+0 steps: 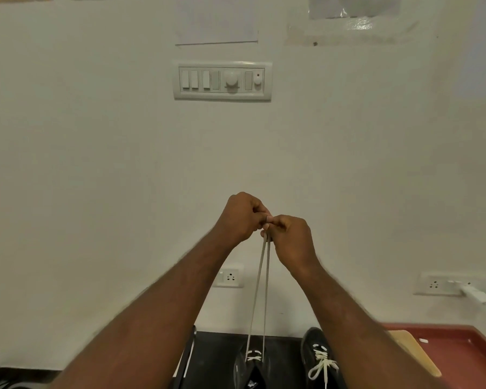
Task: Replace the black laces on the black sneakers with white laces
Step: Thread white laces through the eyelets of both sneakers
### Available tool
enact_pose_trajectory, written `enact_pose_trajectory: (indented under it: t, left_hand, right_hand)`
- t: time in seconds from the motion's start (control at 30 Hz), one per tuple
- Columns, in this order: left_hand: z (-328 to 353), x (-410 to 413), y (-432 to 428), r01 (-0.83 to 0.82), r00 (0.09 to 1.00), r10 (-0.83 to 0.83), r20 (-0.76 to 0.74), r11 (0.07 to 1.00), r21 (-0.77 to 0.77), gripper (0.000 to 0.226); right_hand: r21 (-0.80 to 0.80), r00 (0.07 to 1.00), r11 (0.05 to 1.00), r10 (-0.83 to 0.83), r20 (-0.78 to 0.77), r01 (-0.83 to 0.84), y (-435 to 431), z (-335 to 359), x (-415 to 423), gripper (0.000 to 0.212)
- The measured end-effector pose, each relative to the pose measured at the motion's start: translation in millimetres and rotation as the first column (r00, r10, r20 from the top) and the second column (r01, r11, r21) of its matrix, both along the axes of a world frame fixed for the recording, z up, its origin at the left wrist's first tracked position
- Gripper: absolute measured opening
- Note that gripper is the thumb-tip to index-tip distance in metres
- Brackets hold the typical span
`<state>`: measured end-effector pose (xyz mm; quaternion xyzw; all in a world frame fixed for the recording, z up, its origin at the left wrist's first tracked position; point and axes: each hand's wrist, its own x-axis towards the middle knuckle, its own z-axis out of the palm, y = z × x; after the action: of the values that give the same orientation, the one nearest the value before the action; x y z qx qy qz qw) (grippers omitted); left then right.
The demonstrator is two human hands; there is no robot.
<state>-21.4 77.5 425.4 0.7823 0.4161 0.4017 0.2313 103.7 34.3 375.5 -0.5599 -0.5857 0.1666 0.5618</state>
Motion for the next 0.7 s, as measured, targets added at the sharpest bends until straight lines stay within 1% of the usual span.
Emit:
enact_pose_trajectory:
  t: [0.1,0.2,0.27,0.33,0.4,0.5,0.7]
  left_hand:
    - [0.2,-3.5,3.4,0.008,0.998,-0.006,0.063,1.000,-0.027,0.006]
    - [-3.6,-7.0,3.9,0.069,0.990,-0.061,0.130,0.996,-0.054,0.007]
    - [-7.3,-9.5,3.4,0.104,0.976,-0.084,0.201,0.990,-0.095,0.013]
    - [-10.2,-12.1,5.5,0.102,0.966,-0.070,0.248,0.988,-0.119,0.018]
    - [-12.4,-14.2,8.7,0.079,0.966,-0.043,0.254,0.987,-0.136,0.020]
    - [-12.0,-13.2,11.7,0.053,0.968,-0.012,0.251,0.986,-0.158,0.021]
    - [-2.1,-6.4,14.8,0.031,0.968,0.001,0.252,0.992,-0.121,0.017]
  right_hand:
    - [0.012,0.998,1.000,-0.022,-0.055,0.023,1.9,1.8,-3.3,0.022]
    - [0.016,0.995,0.999,-0.037,-0.089,0.038,5.5,3.8,-3.4,0.018]
    - [0.007,0.986,0.999,-0.036,-0.165,0.037,6.9,5.2,-2.3,0.014]
    - [-0.010,0.967,1.000,-0.024,-0.253,0.023,6.9,7.4,-1.5,0.013]
    - [-0.016,0.949,1.000,-0.001,-0.317,-0.004,7.1,10.9,-1.0,0.014]
    - [-0.029,0.932,0.999,0.017,-0.362,-0.030,11.0,21.7,-0.5,0.011]
    - [-0.071,0.908,0.996,0.014,-0.418,-0.048,21.5,42.1,-2.3,0.008]
